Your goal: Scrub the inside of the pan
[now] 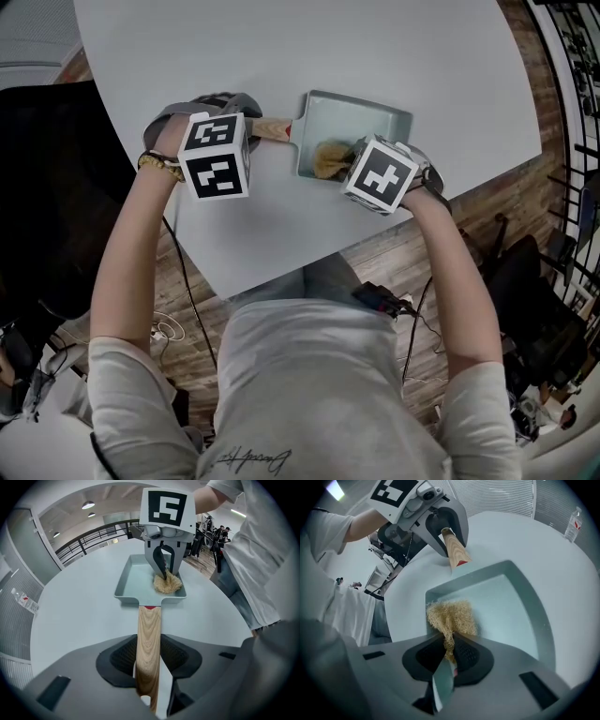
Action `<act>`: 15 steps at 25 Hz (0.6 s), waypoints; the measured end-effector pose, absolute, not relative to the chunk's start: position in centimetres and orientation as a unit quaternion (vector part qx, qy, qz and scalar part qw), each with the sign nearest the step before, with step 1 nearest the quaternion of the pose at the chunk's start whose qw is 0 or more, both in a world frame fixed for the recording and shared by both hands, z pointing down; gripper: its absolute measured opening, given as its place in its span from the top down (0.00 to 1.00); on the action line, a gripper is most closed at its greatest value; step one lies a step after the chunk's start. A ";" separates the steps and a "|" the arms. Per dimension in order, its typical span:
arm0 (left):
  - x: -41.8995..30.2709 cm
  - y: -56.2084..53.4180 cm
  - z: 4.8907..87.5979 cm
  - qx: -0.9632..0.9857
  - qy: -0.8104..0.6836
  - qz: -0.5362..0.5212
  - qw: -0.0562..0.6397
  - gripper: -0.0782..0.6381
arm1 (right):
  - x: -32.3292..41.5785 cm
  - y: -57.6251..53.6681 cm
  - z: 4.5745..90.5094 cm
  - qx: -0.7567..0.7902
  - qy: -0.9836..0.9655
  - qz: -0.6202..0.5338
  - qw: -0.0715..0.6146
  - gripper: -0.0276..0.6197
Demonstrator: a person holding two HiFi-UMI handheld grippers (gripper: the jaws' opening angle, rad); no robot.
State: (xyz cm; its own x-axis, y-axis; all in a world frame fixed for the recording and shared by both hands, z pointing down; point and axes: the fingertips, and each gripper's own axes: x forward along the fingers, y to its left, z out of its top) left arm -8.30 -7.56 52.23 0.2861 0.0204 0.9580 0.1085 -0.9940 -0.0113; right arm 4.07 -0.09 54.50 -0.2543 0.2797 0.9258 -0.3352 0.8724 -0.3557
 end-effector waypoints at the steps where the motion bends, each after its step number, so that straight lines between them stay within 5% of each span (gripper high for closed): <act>1: -8.3 -7.5 52.3 -0.801 -0.041 -0.596 0.038 0.67 | 4.1 0.0 54.5 0.015 -0.751 0.251 0.611 0.87; 15: -8.1 -6.8 52.2 -0.800 -0.060 -0.595 0.054 0.68 | 6.3 -6.2 54.4 0.065 -0.739 0.193 0.643 0.87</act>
State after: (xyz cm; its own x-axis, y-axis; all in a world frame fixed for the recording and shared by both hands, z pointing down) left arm -8.10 -6.84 52.19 0.2858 0.0309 0.9578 0.1598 -0.9870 -0.0158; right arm 6.30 -6.24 54.36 -0.1657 0.1526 0.9743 -0.3434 0.9172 -0.2020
